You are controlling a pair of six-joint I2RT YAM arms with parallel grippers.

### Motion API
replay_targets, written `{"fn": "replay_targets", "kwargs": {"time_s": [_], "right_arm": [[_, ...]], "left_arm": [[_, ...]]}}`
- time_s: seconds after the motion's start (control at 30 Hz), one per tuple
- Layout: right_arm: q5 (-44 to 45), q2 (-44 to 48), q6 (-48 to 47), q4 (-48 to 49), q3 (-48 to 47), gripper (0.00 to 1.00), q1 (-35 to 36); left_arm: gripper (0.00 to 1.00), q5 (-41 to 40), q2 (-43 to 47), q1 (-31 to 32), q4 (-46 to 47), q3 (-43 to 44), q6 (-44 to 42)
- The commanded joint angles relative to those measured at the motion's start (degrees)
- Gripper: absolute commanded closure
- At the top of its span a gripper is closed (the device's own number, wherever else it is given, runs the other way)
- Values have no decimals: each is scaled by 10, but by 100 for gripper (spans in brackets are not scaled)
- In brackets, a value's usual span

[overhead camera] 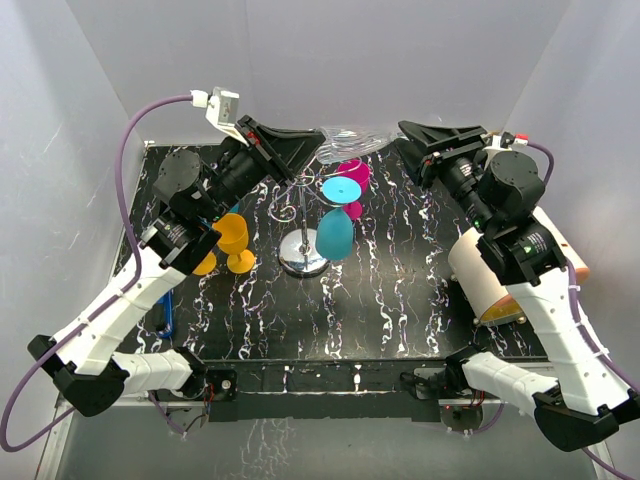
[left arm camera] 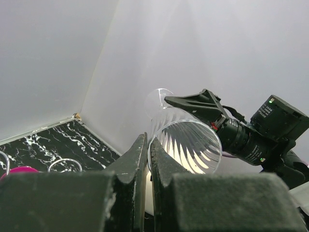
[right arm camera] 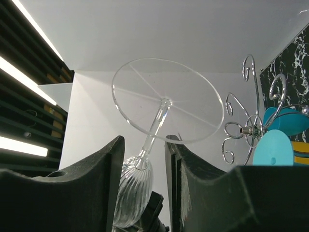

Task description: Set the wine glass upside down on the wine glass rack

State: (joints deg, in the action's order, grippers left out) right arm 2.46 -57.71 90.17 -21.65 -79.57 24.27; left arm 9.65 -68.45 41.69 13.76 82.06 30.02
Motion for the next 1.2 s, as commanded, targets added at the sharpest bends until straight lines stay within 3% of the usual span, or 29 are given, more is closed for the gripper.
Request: {"fn": "replay_targets", "kwargs": {"time_s": [0.0,0.47,0.63,0.73,0.97,1.17], "right_arm": [[2,10,43,70,19,64,1],[21,17,76,99,37,100,2],[10,19,99,136,63,100,1],[20,23,101,146,68,100,2],[51,23,75,154,64,100,1],[106,43,-36,155,58,100,2]], "left_arm": [[97,11,9,-3,25,-5,-12],[92,30,16,-3,38,-23,-8],[60,39,24,-3,31,-22,-10],[48,40,35,-3,30,-30,-11],[40,22,70,-3,-10,-50,-28],[37,-13,111,-3,-72,-57,-45]]}}
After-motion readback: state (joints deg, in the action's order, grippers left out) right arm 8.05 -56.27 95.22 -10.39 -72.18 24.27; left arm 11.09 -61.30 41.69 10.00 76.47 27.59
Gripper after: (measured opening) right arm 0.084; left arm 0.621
